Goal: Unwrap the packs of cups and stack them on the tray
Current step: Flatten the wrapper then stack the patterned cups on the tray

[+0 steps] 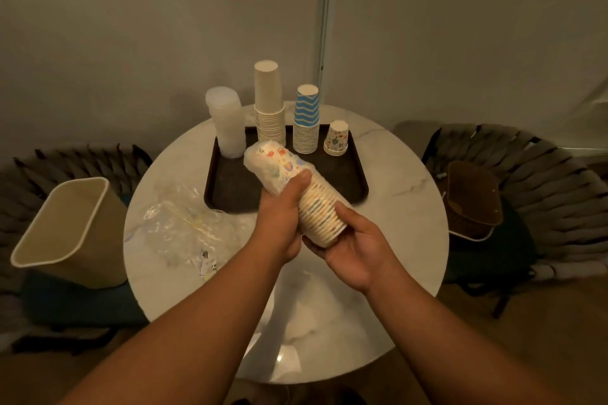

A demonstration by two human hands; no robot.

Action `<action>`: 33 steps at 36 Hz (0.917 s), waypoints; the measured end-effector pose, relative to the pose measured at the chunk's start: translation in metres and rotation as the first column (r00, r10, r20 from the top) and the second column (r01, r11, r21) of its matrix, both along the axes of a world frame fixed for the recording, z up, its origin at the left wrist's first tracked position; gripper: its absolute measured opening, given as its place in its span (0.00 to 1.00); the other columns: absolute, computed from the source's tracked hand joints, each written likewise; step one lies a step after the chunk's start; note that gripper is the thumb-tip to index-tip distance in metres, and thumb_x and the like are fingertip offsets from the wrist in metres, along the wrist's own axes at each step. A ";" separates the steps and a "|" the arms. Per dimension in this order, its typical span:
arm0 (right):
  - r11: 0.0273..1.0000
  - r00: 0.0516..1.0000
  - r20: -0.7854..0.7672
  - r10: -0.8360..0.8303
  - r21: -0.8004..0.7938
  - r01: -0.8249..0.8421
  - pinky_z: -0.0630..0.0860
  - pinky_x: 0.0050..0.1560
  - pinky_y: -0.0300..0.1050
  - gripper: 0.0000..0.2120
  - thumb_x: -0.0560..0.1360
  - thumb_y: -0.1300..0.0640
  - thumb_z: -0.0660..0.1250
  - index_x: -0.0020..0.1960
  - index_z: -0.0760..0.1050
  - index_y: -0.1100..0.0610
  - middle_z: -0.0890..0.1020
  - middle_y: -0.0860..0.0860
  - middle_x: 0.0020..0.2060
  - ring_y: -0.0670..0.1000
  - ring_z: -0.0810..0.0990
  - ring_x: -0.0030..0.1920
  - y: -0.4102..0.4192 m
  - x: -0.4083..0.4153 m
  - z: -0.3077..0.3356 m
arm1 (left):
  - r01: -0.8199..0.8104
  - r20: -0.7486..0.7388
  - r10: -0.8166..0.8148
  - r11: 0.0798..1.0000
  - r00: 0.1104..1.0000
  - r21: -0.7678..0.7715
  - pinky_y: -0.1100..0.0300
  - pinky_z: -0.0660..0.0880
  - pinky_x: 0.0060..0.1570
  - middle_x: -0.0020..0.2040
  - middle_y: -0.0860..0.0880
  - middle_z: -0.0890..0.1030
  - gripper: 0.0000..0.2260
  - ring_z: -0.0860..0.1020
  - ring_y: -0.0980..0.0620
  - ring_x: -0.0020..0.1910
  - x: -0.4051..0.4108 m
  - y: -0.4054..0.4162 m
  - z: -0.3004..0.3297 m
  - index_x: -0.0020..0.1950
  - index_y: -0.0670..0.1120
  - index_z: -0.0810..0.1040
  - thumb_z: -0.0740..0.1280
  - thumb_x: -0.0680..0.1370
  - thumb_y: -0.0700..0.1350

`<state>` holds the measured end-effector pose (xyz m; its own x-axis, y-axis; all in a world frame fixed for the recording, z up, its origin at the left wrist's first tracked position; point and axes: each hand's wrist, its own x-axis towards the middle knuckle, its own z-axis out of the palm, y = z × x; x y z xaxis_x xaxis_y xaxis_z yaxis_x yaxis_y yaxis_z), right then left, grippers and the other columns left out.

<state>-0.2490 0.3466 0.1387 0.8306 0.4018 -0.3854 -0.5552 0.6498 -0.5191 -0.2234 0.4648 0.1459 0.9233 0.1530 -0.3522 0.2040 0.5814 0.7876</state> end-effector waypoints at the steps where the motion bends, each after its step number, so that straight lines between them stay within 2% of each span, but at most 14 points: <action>1: 1.000 1.000 0.005 -0.020 0.018 0.020 0.72 0.63 0.54 0.28 0.69 0.54 0.71 0.67 0.72 0.58 0.80 0.59 0.60 0.57 0.80 0.57 -0.001 0.001 -0.001 | -0.026 -0.016 0.026 0.999 1.000 -0.019 0.41 0.78 0.56 0.59 0.42 0.81 0.22 0.81 0.43 0.57 0.004 0.002 0.001 0.68 0.48 0.71 0.72 0.75 0.45; 3: 0.997 0.998 0.022 -0.050 0.061 0.049 0.76 0.53 0.52 0.22 0.67 0.56 0.74 0.59 0.74 0.57 0.82 0.57 0.52 0.53 0.82 0.47 -0.007 0.003 -0.005 | -0.103 -0.072 0.096 0.989 0.993 -0.109 0.37 0.77 0.56 0.59 0.42 0.81 0.24 0.81 0.41 0.56 0.012 0.013 0.005 0.69 0.49 0.70 0.73 0.74 0.46; 5: 0.990 0.992 -0.005 -0.125 0.071 0.125 0.78 0.46 0.50 0.15 0.64 0.60 0.76 0.45 0.72 0.55 0.80 0.54 0.38 0.50 0.80 0.37 -0.019 0.004 -0.010 | -0.178 -0.127 0.157 0.968 0.979 -0.176 0.33 0.76 0.55 0.58 0.42 0.81 0.27 0.82 0.40 0.55 0.019 0.028 0.008 0.69 0.50 0.69 0.74 0.73 0.47; 8: 0.944 0.935 -0.148 -0.323 -0.122 0.307 0.71 0.42 0.47 0.09 0.70 0.61 0.68 0.37 0.67 0.54 0.72 0.50 0.29 0.48 0.71 0.31 -0.040 0.006 -0.018 | -0.222 -0.115 0.205 0.961 0.972 -0.166 0.33 0.75 0.55 0.58 0.43 0.81 0.27 0.82 0.41 0.54 0.022 0.040 0.015 0.70 0.50 0.69 0.74 0.73 0.48; 10: 0.886 0.888 -0.191 -0.419 -0.300 0.354 0.67 0.39 0.45 0.05 0.74 0.59 0.67 0.41 0.71 0.55 0.69 0.50 0.32 0.48 0.65 0.30 -0.049 0.007 -0.024 | -0.222 -0.092 0.208 0.958 0.974 -0.179 0.33 0.75 0.55 0.58 0.43 0.82 0.26 0.82 0.42 0.54 0.024 0.043 0.017 0.69 0.49 0.70 0.74 0.73 0.49; 13: 0.777 0.912 -0.018 -0.410 -0.530 0.339 0.71 0.42 0.45 0.04 0.76 0.61 0.67 0.50 0.74 0.54 0.75 0.52 0.42 0.49 0.71 0.36 -0.047 0.008 -0.022 | -0.192 -0.081 0.179 0.963 0.980 -0.189 0.33 0.76 0.54 0.58 0.43 0.82 0.26 0.83 0.42 0.53 0.027 0.044 0.021 0.68 0.49 0.71 0.74 0.73 0.50; 15: 0.765 0.945 0.151 -0.291 -0.557 0.325 0.75 0.45 0.45 0.11 0.75 0.63 0.68 0.55 0.74 0.52 0.78 0.52 0.48 0.51 0.77 0.45 -0.038 0.008 -0.011 | -0.160 -0.080 0.147 0.969 0.986 -0.189 0.34 0.76 0.54 0.57 0.42 0.82 0.25 0.82 0.42 0.54 0.026 0.042 0.021 0.67 0.48 0.72 0.74 0.73 0.50; 17: 0.769 0.955 0.281 -0.097 -0.587 0.251 0.77 0.49 0.45 0.22 0.73 0.65 0.70 0.63 0.70 0.50 0.77 0.49 0.54 0.50 0.79 0.52 -0.030 0.011 -0.001 | -0.116 -0.076 0.102 0.971 0.992 -0.208 0.35 0.76 0.55 0.57 0.41 0.82 0.21 0.82 0.41 0.54 0.023 0.037 0.021 0.63 0.48 0.73 0.73 0.73 0.50; 19: 0.663 0.921 0.366 0.135 -0.724 0.191 0.78 0.55 0.45 0.31 0.70 0.63 0.74 0.68 0.66 0.47 0.75 0.42 0.56 0.46 0.77 0.55 -0.020 0.014 0.005 | -0.074 -0.085 0.057 0.974 0.995 -0.213 0.36 0.77 0.55 0.56 0.40 0.82 0.17 0.82 0.41 0.54 0.020 0.031 0.020 0.60 0.48 0.73 0.73 0.74 0.50; 21: 0.496 0.855 0.454 0.251 -0.819 0.289 0.77 0.55 0.41 0.29 0.69 0.60 0.75 0.66 0.70 0.46 0.76 0.38 0.54 0.41 0.78 0.54 -0.011 0.019 0.005 | -0.041 -0.095 0.023 0.981 0.995 -0.188 0.37 0.77 0.55 0.55 0.40 0.82 0.13 0.82 0.41 0.53 0.017 0.026 0.020 0.55 0.48 0.73 0.72 0.75 0.50; 24: 0.412 0.810 0.556 0.186 -0.793 0.450 0.80 0.49 0.42 0.12 0.73 0.62 0.70 0.52 0.79 0.49 0.83 0.44 0.45 0.42 0.81 0.44 -0.008 0.025 0.007 | -0.039 -0.117 0.020 0.986 0.993 -0.160 0.38 0.77 0.56 0.53 0.41 0.82 0.10 0.82 0.41 0.53 0.014 0.024 0.019 0.51 0.49 0.73 0.72 0.75 0.50; 27: 0.404 0.813 0.580 0.060 -0.758 0.512 0.79 0.43 0.41 0.11 0.74 0.66 0.68 0.45 0.80 0.50 0.83 0.48 0.41 0.47 0.80 0.40 -0.025 0.031 0.010 | -0.107 -0.140 0.087 0.984 0.986 -0.142 0.38 0.78 0.54 0.53 0.42 0.82 0.13 0.82 0.42 0.52 0.018 0.035 0.019 0.53 0.50 0.73 0.73 0.74 0.51; 31: 0.427 0.839 0.504 -0.205 -0.725 0.540 0.77 0.46 0.44 0.12 0.72 0.63 0.72 0.51 0.77 0.49 0.81 0.51 0.45 0.53 0.80 0.47 -0.056 0.036 0.000 | -0.152 -0.128 0.138 0.982 0.982 -0.111 0.38 0.79 0.51 0.53 0.44 0.83 0.20 0.83 0.44 0.50 0.021 0.045 0.022 0.62 0.49 0.72 0.73 0.74 0.52; 33: 0.532 0.850 0.445 -0.282 -0.665 0.525 0.73 0.48 0.46 0.17 0.71 0.61 0.74 0.56 0.74 0.49 0.80 0.51 0.47 0.52 0.79 0.48 -0.057 0.033 -0.005 | -0.160 -0.131 0.146 0.982 0.981 -0.100 0.39 0.80 0.48 0.52 0.44 0.84 0.19 0.84 0.44 0.49 0.021 0.042 0.023 0.61 0.49 0.73 0.73 0.74 0.53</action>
